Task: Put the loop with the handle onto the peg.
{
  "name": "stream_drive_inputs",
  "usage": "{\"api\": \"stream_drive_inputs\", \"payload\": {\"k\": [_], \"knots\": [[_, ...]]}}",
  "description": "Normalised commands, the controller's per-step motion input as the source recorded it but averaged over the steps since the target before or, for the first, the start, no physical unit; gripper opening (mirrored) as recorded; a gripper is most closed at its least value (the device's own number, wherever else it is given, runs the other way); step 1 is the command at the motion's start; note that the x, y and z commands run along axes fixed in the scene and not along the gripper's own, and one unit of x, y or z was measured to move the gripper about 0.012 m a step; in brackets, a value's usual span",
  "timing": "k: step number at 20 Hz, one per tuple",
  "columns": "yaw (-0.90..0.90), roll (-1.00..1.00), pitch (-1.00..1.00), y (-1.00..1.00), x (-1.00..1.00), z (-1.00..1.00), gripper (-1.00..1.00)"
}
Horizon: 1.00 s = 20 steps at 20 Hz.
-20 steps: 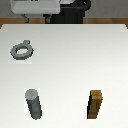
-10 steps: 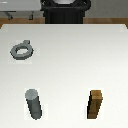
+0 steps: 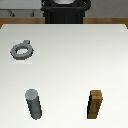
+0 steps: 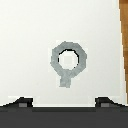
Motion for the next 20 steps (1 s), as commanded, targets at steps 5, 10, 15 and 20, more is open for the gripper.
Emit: {"api": "stream_drive_inputs", "payload": {"k": [5,10,15,20], "knots": [[0.0,0.0,0.0,-0.2,0.0,-0.6,1.0],[0.0,0.0,0.0,0.2,0.0,-0.4,1.0],[0.0,0.0,0.0,0.0,-0.2,-0.2,1.0],[0.0,0.0,0.0,0.0,0.0,-0.6,1.0]]}}
